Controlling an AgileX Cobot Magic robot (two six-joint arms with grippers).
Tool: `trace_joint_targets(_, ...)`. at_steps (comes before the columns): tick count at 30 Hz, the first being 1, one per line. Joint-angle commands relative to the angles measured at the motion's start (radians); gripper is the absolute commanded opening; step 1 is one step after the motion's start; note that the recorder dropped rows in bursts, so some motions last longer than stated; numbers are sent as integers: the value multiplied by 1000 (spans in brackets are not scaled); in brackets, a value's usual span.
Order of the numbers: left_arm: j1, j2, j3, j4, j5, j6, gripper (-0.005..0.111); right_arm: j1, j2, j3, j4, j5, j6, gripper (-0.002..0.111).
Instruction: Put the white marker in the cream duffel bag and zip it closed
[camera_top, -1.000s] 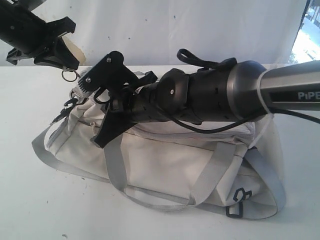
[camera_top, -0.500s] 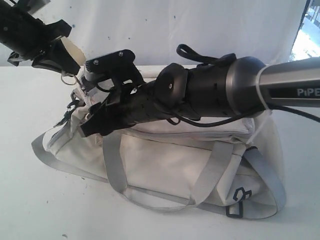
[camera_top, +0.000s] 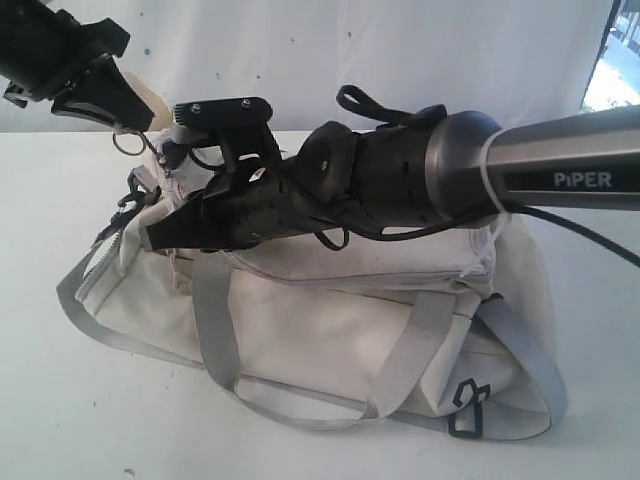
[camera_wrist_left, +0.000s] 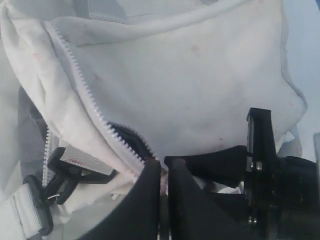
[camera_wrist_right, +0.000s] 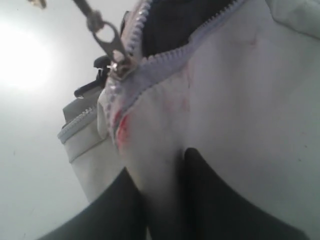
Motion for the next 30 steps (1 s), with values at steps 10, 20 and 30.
trace_joint_targets(10,4,-19,-8,219,-107,-204,0,0,0,-2,-142,184,-22,5)
trace_joint_targets(20,4,-19,-8,275,-172,-226,0,-2,-46,-2,-207,265,-48,5)
trace_joint_targets(30,4,-19,62,338,-319,-271,0,-2,-113,-2,-292,427,-33,5)
